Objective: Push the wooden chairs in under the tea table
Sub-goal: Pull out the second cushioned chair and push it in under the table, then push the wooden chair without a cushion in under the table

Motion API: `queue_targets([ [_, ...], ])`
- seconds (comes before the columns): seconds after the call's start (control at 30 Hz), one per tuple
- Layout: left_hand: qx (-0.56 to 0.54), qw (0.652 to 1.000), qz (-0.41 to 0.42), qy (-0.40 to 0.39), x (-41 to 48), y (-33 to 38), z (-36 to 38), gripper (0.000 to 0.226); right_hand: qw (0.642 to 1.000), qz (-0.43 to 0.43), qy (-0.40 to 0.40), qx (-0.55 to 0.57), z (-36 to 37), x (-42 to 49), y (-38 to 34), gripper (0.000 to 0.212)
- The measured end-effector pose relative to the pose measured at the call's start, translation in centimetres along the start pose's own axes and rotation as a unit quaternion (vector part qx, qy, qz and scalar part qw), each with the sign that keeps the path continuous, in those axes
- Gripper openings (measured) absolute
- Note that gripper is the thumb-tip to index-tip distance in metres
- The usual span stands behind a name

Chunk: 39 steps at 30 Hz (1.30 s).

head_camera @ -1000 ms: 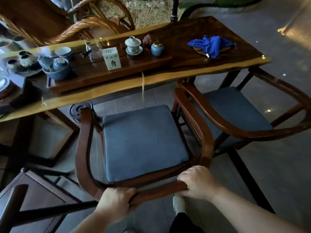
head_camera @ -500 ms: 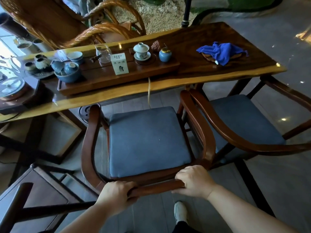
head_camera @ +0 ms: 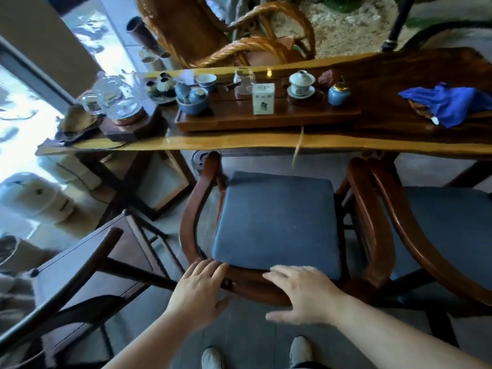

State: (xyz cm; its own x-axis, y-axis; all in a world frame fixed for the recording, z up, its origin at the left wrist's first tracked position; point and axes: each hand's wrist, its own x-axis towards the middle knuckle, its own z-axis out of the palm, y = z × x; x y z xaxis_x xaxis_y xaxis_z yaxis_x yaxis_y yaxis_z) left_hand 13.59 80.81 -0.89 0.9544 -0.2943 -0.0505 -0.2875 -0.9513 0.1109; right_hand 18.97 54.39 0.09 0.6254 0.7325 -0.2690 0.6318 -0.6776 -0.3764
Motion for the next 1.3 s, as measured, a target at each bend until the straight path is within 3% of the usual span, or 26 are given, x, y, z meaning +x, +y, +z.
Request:
queue_targets([
  [0.2,0.066,0.993,-0.101,-0.005,-3.1,-2.3,-2.0,0.073,0.990,-0.115,-0.001,-0.078,-1.6,6.9,-2.9,0.091],
  [0.33,0.088,0.982,-0.167,0.005,-5.2,-3.6,-3.8,0.072,0.978,-0.178,-0.018,-0.110,-2.3,10.5,-5.3,0.081],
  [0.63,0.143,0.955,-0.261,0.007,-11.6,-8.9,-7.7,0.067,0.949,-0.271,-0.021,-0.161,-2.9,16.5,-13.2,0.075],
  [1.3,0.052,0.944,-0.324,-0.014,-28.3,-28.4,-3.3,0.079,0.924,-0.302,-0.026,-0.235,3.3,30.6,-33.2,0.080],
])
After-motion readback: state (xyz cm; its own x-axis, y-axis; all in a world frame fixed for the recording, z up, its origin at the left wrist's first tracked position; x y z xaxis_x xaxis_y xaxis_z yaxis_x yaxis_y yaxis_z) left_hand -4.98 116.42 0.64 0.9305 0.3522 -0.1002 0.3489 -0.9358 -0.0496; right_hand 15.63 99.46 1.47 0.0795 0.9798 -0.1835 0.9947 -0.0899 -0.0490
